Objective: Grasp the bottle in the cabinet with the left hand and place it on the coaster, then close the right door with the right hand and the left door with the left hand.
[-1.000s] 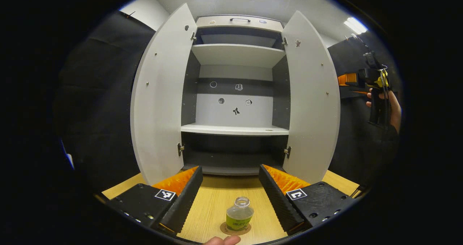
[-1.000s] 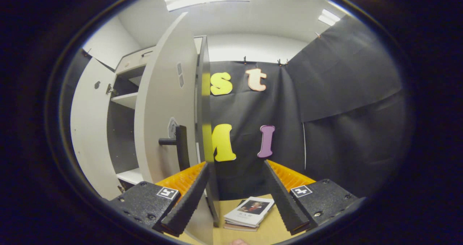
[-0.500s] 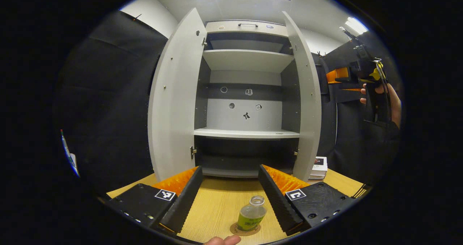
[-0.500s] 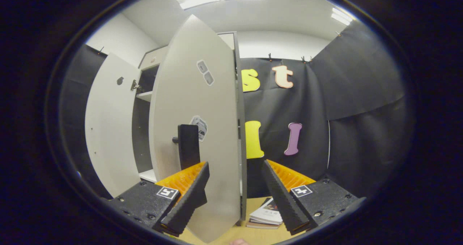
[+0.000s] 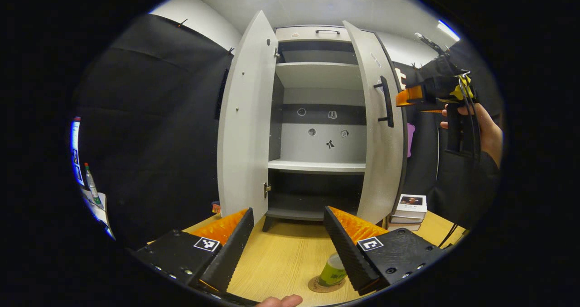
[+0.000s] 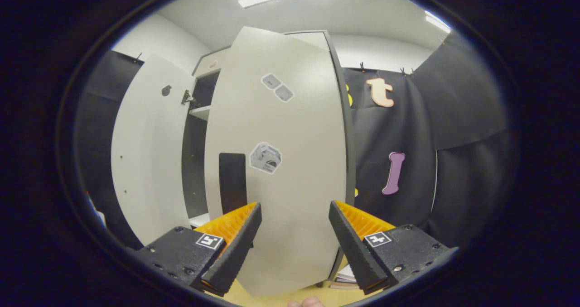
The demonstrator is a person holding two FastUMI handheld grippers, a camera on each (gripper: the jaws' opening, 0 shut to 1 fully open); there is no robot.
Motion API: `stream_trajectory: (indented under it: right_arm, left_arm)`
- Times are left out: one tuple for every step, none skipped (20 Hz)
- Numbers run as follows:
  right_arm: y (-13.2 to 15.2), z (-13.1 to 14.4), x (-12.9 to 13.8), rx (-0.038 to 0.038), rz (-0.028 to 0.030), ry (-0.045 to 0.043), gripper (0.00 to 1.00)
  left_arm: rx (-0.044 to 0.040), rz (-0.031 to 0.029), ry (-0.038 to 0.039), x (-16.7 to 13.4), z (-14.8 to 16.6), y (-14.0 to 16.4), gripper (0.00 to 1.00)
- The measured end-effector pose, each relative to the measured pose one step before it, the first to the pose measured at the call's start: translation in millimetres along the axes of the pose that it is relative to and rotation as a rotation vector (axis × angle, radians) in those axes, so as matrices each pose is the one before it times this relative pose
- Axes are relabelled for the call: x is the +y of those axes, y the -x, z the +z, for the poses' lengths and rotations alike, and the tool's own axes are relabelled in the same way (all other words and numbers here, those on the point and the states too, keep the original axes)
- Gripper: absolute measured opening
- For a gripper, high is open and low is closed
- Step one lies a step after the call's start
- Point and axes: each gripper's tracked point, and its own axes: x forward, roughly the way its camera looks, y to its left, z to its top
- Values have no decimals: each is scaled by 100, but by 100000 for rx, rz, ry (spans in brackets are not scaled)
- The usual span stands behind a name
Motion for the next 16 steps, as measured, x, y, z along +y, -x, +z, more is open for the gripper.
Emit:
stream_trajectory:
  right_arm:
    - [280,287,-37,-1081,172,218,98]
    - [383,162,-61,-517,255,411,98]
    - [351,-4,-150,77,13,651,98]
    - [494,-233,-259,711,-309,1095,98]
    - [525,-112,-249,649,-344,1161,98]
    - [667,-129,-379,348,-751,1079,98]
    - [855,-100,-492,395,-602,1293,98]
    - [947,-32,-370,-93,-367,1113,99]
    - [1011,-9,-391,-322,-421,784,98]
    - [1190,-125,-535,-345,-832,621,98]
    - [999,-164,-472,-26,-1104,291,99]
    - [1138,-349,-558,141,-1616,258,98]
    - [1133,-347,-612,-60,-1991,148,99]
    - [1142,-454,-611,173,-2165,-67,98]
    - [1035,-552,-565,285,-2292,-347,98]
    - [1038,-800,-489,288,-1997,-479,98]
  left_arm:
    - [130,566,53,245,46,43,94]
    - [73,414,19,230,95,10,94]
    - [67,250,-29,153,18,52,94]
    - [-15,34,-142,34,-38,-6,94]
    - [284,-399,-72,-47,-22,-70,94]
    - [214,-739,-14,-239,25,-220,94]
    - [112,-781,-100,-290,75,-137,94]
    - [137,-965,-267,-322,72,15,94]
    - [41,-1009,-418,-374,42,-70,94]
    - [185,-1288,-420,-477,101,-118,94]
    - [124,-1418,-279,-582,174,-51,94]
    - [-168,-1578,-127,-612,256,-97,94]
    - [-503,-1618,-121,-655,319,-73,94]
    - [-341,-1438,-273,-685,226,-141,94]
    - [-143,-1444,-299,-665,124,-59,94]
    - [-227,-1569,-126,-736,219,-28,94]
